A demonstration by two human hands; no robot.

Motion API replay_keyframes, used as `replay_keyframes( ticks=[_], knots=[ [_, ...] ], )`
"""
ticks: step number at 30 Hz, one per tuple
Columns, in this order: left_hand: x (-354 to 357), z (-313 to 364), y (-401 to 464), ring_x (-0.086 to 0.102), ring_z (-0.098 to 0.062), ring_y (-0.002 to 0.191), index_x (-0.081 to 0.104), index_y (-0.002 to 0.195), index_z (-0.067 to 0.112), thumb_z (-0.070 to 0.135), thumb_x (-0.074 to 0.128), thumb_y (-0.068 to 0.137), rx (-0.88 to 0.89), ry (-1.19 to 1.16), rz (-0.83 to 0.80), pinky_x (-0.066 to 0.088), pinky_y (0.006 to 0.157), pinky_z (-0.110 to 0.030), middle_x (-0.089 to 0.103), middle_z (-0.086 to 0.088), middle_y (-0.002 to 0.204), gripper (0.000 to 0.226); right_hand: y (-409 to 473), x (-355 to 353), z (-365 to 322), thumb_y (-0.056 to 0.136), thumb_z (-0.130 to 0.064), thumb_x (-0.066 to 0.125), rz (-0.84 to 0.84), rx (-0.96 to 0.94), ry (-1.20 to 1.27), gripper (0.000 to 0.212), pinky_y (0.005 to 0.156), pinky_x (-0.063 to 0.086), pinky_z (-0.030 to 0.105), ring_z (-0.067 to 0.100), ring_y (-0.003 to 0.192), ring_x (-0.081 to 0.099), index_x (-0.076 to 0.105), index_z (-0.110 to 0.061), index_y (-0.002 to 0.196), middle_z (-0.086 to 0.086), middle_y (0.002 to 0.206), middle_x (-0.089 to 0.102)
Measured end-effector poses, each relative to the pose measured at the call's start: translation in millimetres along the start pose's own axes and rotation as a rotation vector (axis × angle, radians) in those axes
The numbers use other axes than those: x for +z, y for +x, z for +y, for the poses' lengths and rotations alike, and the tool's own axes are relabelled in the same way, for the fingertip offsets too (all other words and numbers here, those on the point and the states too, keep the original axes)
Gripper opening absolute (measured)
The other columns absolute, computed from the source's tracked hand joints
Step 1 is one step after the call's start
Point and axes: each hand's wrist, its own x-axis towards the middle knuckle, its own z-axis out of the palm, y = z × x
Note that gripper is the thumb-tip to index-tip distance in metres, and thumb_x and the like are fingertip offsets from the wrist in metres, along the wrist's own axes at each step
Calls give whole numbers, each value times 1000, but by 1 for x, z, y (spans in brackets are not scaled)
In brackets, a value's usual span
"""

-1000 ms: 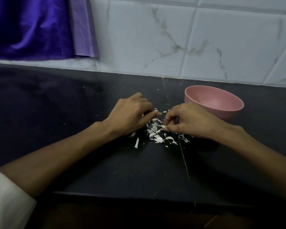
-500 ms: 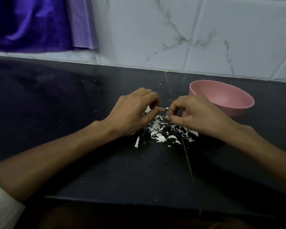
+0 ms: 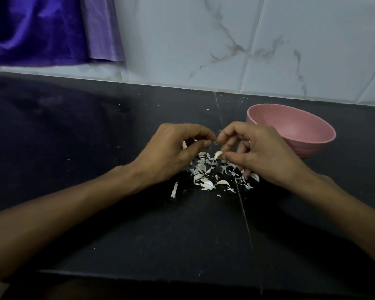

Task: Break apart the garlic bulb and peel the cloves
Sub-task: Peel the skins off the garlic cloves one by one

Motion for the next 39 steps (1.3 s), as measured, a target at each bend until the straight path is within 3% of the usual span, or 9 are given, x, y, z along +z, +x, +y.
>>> replay_keyframes(
  ticks=[5,9,13,16,22,30,39],
  knots=[
    [-2,8,0,61,4,61,76,97,15,30,67,91,-52,-99,-36,42,60,-8,72,15,77,18,-3,2,0,81,-1,77,71,5,46,25,38,49,23,4,43,56,63,-20,88,-4,75,68],
    [-3,9,-1,59,0,57,75,95,18,41,74,76,-70,-161,-90,46,57,-13,70,16,76,31,-4,3,-1,79,-3,78,119,13,85,22,37,48,23,5,43,55,64,-17,89,-2,73,69],
    [-1,7,-1,58,1,61,75,95,15,31,79,76,-25,-128,-92,41,58,-7,71,14,80,25,-6,5,-2,79,-3,78,128,0,94,22,39,50,25,8,42,54,64,-19,86,-5,73,69],
    [-1,6,-1,63,-2,62,75,94,19,29,75,80,-49,-136,-50,45,58,-10,69,15,74,17,-6,7,-2,79,-7,79,121,18,123,20,38,52,31,8,44,53,65,-20,87,-7,72,69],
    [-2,6,-1,65,-6,60,74,92,18,27,70,88,-82,-134,-15,44,58,-11,71,8,75,11,-8,8,-6,82,-15,78,99,-4,185,16,41,53,31,12,48,58,69,-22,94,-3,78,71],
    [-1,5,1,59,-5,50,72,85,15,29,68,90,-204,-255,11,43,51,-16,66,12,63,15,-9,8,-6,78,-13,81,87,-62,198,30,49,54,25,8,52,59,70,-25,103,-6,90,71],
    [-1,8,0,59,-11,49,71,84,10,34,67,85,-244,-384,-33,44,42,-23,67,1,67,24,-7,7,-3,81,-11,77,115,-24,281,14,42,52,28,12,49,61,75,-16,94,-6,61,67]
  ],
)
